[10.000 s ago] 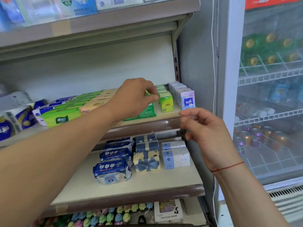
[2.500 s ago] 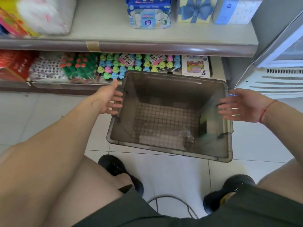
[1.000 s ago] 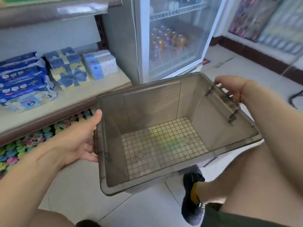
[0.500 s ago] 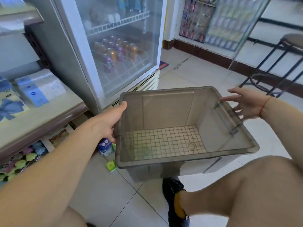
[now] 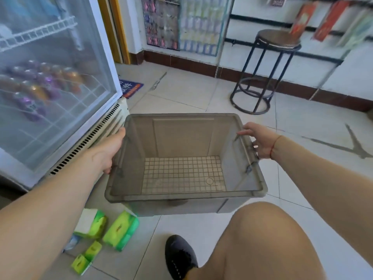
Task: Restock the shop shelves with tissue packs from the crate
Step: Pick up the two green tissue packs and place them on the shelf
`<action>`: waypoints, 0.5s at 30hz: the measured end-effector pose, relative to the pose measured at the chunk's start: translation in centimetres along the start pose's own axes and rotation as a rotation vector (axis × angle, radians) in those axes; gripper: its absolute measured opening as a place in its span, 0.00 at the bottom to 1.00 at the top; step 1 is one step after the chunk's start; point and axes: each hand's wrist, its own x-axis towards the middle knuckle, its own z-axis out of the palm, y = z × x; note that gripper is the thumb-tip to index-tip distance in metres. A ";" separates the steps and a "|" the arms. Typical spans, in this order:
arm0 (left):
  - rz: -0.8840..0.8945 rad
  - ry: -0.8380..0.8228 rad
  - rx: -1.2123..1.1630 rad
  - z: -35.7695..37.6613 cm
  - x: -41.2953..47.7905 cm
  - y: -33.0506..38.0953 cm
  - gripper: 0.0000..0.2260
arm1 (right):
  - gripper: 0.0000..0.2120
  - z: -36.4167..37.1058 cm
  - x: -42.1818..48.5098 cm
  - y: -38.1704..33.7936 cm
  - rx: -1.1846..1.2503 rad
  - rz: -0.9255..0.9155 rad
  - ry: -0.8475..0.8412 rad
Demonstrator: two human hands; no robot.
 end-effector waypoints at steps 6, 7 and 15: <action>0.106 -0.081 0.032 6.0 2.6 4.1 0.32 | 0.12 -1.2 5.1 2.7 0.142 0.001 0.151; 0.133 -0.100 0.047 6.7 3.8 4.4 0.32 | 0.11 -1.1 6.0 3.2 0.143 0.007 0.167; 0.133 -0.124 0.120 9.5 12.1 0.5 0.50 | 0.39 2.5 11.6 10.0 0.114 0.080 0.169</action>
